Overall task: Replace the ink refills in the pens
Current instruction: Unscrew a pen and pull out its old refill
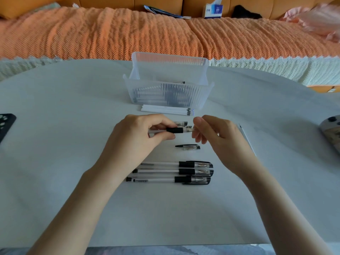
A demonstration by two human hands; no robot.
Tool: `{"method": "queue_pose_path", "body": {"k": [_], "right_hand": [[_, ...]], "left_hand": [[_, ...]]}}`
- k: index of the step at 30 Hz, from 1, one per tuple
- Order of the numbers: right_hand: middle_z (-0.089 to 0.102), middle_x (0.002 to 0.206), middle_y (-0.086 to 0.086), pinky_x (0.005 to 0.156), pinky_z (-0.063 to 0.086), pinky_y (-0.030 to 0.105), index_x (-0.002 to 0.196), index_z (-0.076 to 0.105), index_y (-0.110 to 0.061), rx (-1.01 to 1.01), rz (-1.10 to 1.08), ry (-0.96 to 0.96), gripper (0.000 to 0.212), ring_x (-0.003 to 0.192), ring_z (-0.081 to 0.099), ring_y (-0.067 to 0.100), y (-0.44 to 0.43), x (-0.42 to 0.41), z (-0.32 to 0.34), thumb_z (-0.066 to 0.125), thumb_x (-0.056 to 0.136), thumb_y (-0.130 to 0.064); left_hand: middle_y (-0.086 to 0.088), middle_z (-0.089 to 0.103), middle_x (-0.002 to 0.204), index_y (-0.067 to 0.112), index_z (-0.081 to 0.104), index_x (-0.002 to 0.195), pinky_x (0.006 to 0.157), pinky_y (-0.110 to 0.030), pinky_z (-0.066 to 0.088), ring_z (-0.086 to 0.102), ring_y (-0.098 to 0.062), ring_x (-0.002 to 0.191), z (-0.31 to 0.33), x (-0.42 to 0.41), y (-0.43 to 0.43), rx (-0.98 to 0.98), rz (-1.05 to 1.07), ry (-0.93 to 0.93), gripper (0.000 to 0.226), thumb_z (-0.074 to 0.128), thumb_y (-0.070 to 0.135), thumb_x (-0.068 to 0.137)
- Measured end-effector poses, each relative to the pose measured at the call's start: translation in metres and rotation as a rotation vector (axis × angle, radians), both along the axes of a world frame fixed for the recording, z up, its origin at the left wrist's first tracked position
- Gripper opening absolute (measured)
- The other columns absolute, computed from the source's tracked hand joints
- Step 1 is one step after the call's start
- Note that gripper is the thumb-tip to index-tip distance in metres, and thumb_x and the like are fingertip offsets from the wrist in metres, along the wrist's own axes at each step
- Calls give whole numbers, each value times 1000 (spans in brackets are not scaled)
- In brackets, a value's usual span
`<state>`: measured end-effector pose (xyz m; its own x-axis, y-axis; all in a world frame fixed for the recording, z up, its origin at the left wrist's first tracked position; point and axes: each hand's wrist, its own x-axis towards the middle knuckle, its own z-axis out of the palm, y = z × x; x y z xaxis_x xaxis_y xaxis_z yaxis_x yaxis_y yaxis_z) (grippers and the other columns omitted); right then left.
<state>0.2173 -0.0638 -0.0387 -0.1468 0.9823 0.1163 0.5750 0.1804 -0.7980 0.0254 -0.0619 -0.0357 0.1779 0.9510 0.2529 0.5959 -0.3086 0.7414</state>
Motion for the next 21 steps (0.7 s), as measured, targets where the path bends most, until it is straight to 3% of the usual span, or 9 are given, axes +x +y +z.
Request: {"method": "queue_pose_path", "body": {"k": [4,6,9,12,17,21], "right_hand": [[64,80,-16,61,37,12,82,65,-31,10,63,-139,11,71,51,3,2,13,-1,61,83,-42],[61,87,-17,68,35,7,90,65,-35,10,138,-270,14,80,49,4,2,18,-6,69,78,-40],[56,89,-19,74,35,8,91,66,-32,16,188,-338,13,84,46,3,2,18,-13,71,79,-33],[58,86,-17,75,37,12,87,66,-29,40,176,-333,3,84,48,4,2,14,-14,65,84,-30],[67,79,-13,64,37,5,88,65,-23,36,87,-174,4,72,55,-8,3,18,-5,63,87,-20],[68,75,-11,60,42,21,87,64,-27,44,61,-103,8,68,57,9,4,20,-2,60,88,-20]], "left_hand": [[22,68,77,34,73,87,80,-20,50,62,7,81,-1,-9,4,-30,18,34,16,77,29,72],[23,65,74,35,72,87,72,-8,44,59,8,77,0,-13,5,-34,13,65,15,75,31,73],[22,64,72,34,73,87,66,-5,39,57,8,74,0,-14,5,-40,12,83,15,75,32,73],[21,63,71,36,72,86,65,-4,38,56,7,71,-1,-15,6,-48,17,81,15,76,33,72],[22,63,71,37,71,86,67,-2,38,58,7,77,0,-18,7,-66,13,82,17,77,31,71],[24,63,66,36,71,81,65,-3,39,57,9,72,0,-18,8,-73,29,70,16,79,29,69]]}}
